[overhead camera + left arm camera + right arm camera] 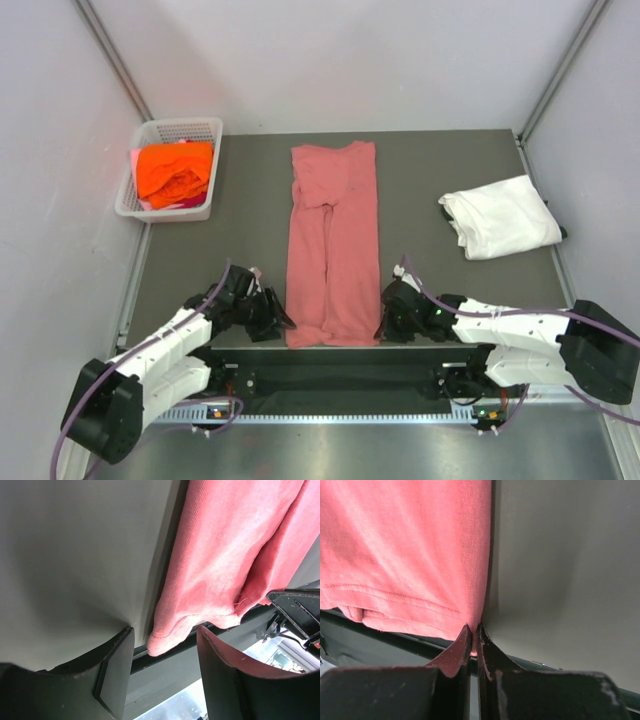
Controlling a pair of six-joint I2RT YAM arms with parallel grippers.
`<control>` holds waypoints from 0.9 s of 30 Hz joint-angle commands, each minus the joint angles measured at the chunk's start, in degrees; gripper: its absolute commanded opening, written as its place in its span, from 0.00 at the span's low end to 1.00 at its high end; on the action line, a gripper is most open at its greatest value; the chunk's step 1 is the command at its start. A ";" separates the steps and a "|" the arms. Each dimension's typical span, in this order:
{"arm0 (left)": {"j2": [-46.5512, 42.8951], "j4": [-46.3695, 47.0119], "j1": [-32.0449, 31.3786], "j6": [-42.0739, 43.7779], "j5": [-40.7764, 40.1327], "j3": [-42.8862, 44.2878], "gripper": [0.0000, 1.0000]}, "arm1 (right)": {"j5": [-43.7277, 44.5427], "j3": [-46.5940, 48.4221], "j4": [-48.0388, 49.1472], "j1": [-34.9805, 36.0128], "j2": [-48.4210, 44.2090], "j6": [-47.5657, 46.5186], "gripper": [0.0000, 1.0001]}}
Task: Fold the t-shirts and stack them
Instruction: Fold the tshirt
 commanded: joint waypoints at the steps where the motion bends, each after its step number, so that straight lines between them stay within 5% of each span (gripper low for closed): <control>1: 0.97 -1.33 -0.58 -2.08 -0.28 -2.04 0.59 | 1.15 -0.91 0.15 0.98 -0.78 0.11 0.00; 17: 6.15 -0.99 -4.18 -2.34 -0.81 -1.43 0.42 | 1.32 -0.56 1.21 0.98 -0.52 -0.07 0.00; 22: 8.09 0.44 -6.82 -2.97 -0.11 -0.73 0.14 | 1.33 -0.03 0.42 0.89 -0.61 -0.42 0.00; 23: 7.40 -0.79 -7.26 -2.35 -1.33 0.40 0.00 | 1.33 0.14 -0.37 0.98 -0.96 -0.60 0.00; 27: 4.76 -5.81 -7.26 -1.21 -1.69 3.13 0.00 | 2.55 1.11 -3.88 0.98 -2.89 -1.30 0.00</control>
